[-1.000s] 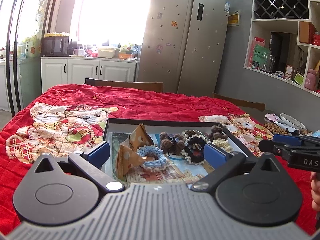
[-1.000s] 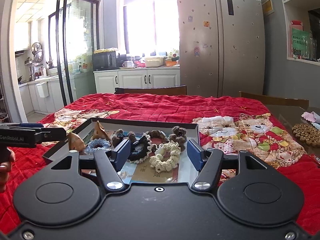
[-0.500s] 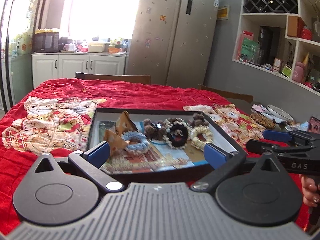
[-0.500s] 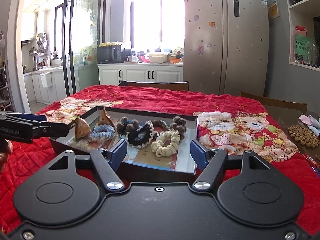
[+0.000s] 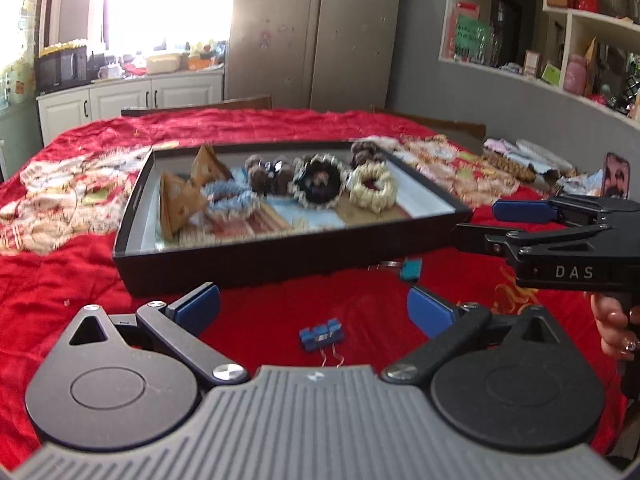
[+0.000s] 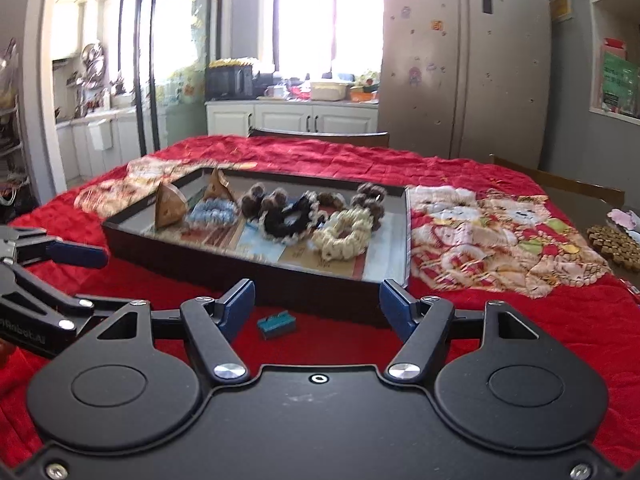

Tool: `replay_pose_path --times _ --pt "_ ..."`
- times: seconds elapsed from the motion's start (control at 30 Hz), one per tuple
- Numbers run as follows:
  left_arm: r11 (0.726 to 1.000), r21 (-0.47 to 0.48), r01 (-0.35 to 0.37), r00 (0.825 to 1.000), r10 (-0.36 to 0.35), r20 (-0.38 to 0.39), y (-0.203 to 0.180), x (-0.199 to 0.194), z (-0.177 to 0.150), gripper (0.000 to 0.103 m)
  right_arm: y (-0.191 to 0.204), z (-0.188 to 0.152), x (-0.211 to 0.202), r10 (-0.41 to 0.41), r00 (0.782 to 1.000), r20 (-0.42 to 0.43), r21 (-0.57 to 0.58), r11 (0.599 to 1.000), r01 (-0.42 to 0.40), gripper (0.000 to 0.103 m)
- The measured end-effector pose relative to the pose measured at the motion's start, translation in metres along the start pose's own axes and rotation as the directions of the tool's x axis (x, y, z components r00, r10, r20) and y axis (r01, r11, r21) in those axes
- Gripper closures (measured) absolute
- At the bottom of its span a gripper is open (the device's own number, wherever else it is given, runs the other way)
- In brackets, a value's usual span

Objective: Organize objects
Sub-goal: 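Grasp the blue binder clip with the left gripper while the right gripper grasps the teal clip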

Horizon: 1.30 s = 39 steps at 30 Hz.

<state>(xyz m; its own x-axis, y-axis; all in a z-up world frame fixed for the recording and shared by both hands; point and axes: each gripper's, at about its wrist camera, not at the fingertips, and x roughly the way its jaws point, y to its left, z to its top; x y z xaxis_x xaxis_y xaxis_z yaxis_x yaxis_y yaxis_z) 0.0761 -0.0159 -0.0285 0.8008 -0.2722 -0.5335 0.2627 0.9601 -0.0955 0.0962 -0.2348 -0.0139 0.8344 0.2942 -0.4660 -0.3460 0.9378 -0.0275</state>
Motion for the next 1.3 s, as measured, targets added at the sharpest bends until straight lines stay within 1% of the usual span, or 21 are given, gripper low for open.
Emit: replay_pose_path --times 0.13,0.23,0.37,0.5,0.63,0.77,0.87,1.0,1.13,1.2,1.3 --pt "1.000 -0.014 -0.014 1.000 0.014 -0.012 0.002 0.005 -0.007 0.002 0.005 -0.008 0.013 0.013 0.999 -0.031 -0.029 0.999 -0.014 0.040" --pt "1.000 -0.007 -0.027 1.000 0.027 -0.014 0.000 0.008 -0.011 0.008 0.008 -0.012 0.022 0.030 0.998 -0.052 -0.048 0.998 -0.032 0.043" --pt "1.000 -0.018 -0.015 0.999 0.014 -0.036 0.000 0.012 -0.015 0.014 0.009 -0.014 0.033 0.066 0.994 -0.090 -0.042 0.997 -0.070 0.052" --pt "0.999 -0.031 -0.011 0.998 0.009 -0.056 0.000 0.016 -0.017 0.019 0.008 -0.014 0.041 0.091 0.989 -0.115 -0.039 0.995 -0.096 0.052" --pt "0.999 -0.047 -0.012 0.998 0.009 -0.055 0.003 0.016 -0.018 0.022 0.014 -0.014 0.049 0.092 0.985 -0.148 -0.065 0.993 -0.103 0.054" --pt "0.999 -0.046 -0.021 0.998 0.019 -0.054 0.002 0.016 -0.017 0.026 0.016 -0.012 0.053 0.093 0.985 -0.147 -0.075 0.992 -0.105 0.055" --pt "0.999 -0.044 -0.030 0.998 0.027 -0.054 0.002 0.016 -0.017 0.030 0.016 -0.011 0.057 0.102 0.983 -0.156 -0.072 0.991 -0.114 0.059" --pt "0.998 -0.046 -0.035 0.998 0.032 -0.053 0.003 0.016 -0.017 0.041 0.016 -0.011 0.059 0.113 0.981 -0.160 -0.067 0.990 -0.125 0.066" --pt "0.998 -0.047 -0.041 0.998 0.039 -0.052 0.003 0.016 -0.017 0.049 0.017 -0.011 0.059 0.118 0.980 -0.161 -0.072 0.989 -0.130 0.072" --pt "0.998 -0.046 -0.043 0.998 0.041 -0.052 0.003 0.016 -0.017 0.053 0.018 -0.011 0.059 0.120 0.980 -0.161 -0.075 0.988 -0.133 0.077" --pt "0.998 -0.047 -0.043 0.998 0.041 -0.051 0.004 0.016 -0.017 0.057 0.019 -0.011 0.059 0.119 0.980 -0.161 -0.078 0.988 -0.133 0.077"
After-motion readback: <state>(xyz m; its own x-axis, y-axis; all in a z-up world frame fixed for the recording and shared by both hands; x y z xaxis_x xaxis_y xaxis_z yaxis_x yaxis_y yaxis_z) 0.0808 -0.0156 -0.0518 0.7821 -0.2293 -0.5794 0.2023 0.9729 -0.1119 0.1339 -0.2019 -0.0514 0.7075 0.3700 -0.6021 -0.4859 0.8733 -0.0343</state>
